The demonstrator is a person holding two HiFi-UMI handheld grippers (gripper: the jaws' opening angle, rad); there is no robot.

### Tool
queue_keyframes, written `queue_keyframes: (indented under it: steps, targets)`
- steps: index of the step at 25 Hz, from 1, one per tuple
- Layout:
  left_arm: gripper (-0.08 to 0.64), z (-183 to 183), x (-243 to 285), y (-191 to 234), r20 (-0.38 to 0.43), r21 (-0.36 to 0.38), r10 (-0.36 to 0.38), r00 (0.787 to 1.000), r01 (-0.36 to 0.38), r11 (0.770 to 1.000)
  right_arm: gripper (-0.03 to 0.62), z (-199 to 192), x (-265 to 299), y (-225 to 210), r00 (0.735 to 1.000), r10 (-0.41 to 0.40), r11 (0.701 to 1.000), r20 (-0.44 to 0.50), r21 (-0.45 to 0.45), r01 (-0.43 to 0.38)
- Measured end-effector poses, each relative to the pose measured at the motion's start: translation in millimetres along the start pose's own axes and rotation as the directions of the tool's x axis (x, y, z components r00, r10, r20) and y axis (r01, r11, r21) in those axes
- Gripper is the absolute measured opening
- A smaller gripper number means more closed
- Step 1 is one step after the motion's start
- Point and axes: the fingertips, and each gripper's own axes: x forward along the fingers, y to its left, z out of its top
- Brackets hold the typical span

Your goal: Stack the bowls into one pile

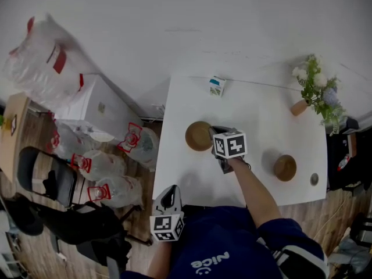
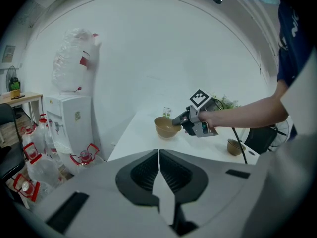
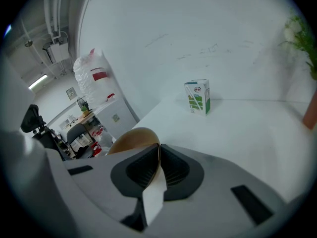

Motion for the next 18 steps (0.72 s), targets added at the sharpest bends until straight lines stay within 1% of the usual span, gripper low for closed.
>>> queue_keyframes:
  steps: [9,13,18]
  targets:
    - [0.023,7.6,8.9,-9.0,0.017,0.018,-0.065,0.998,0.065,0.998,0.035,16.1,-40.5,-3.7,0.998,-0.015,0.999,0.063,0.029,0.014]
    - [0.023,13.2,17.4,-18.3,0.018,0.038,-0.114,0.993,0.114,0.993,0.035,20.2,-63.0,-9.3,0.995,-0.026,0.998,0.094,0.060,0.021]
    - [0.023,19.0,28.8,-32.1,0.014,0.064,-0.180,0.984,0.178,0.982,0.035,28.6,-94.3,-16.3,0.987,-0.059,0.995,0.151,0.089,0.045]
